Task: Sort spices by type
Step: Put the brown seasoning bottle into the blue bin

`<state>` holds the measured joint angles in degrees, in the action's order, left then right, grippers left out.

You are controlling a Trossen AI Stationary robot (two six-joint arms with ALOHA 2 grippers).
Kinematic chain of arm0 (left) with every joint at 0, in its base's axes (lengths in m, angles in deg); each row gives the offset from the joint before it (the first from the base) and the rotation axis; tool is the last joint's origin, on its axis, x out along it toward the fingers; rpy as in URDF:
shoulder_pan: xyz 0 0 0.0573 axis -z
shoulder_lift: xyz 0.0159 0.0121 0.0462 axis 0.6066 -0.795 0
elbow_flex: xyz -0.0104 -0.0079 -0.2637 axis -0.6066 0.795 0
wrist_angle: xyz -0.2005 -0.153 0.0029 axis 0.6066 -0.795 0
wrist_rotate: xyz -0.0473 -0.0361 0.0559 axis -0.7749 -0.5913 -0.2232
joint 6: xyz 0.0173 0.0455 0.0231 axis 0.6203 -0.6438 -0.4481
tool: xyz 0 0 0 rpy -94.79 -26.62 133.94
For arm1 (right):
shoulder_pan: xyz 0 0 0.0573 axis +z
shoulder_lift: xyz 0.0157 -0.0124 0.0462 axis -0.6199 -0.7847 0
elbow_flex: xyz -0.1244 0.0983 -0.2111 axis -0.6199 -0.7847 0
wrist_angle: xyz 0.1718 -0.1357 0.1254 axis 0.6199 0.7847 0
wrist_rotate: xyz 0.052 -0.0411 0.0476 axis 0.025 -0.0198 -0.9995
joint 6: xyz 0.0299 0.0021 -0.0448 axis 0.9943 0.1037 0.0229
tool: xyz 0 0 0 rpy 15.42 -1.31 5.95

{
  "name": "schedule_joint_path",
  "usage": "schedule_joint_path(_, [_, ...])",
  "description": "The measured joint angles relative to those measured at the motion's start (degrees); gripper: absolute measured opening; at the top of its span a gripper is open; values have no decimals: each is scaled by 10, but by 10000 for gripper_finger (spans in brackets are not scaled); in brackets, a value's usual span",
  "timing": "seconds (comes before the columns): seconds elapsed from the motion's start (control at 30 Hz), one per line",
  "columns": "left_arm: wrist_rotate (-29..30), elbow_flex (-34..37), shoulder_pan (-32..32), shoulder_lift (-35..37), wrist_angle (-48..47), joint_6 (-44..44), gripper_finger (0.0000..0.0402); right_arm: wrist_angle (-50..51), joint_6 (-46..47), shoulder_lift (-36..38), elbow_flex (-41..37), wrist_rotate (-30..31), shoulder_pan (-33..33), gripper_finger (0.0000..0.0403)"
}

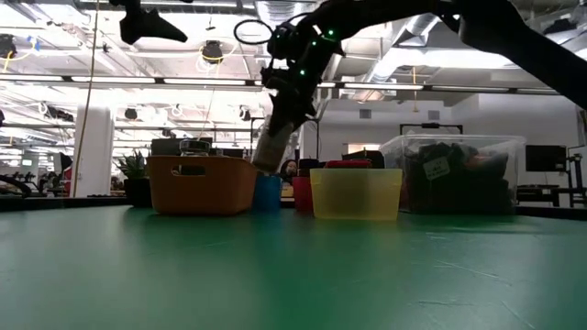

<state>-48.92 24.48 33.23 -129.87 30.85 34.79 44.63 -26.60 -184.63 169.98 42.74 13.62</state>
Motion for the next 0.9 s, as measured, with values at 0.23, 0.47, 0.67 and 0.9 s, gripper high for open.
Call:
schedule_joint_path(0.23, [0,0,0,0,-3,5,327,-27,26,-1,0,26,-9,297])
schedule_joint_path(0.47, [0,0,0,0,18,7,327,-42,19,-1,-1,29,-9,297])
schedule_joint_path(0.67, [1,0,0,0,34,3,327,-40,11,-26,0,31,-11,297])
schedule_joint_path(0.9, [1,0,0,0,33,12,327,-29,22,-51,0,32,-12,299])
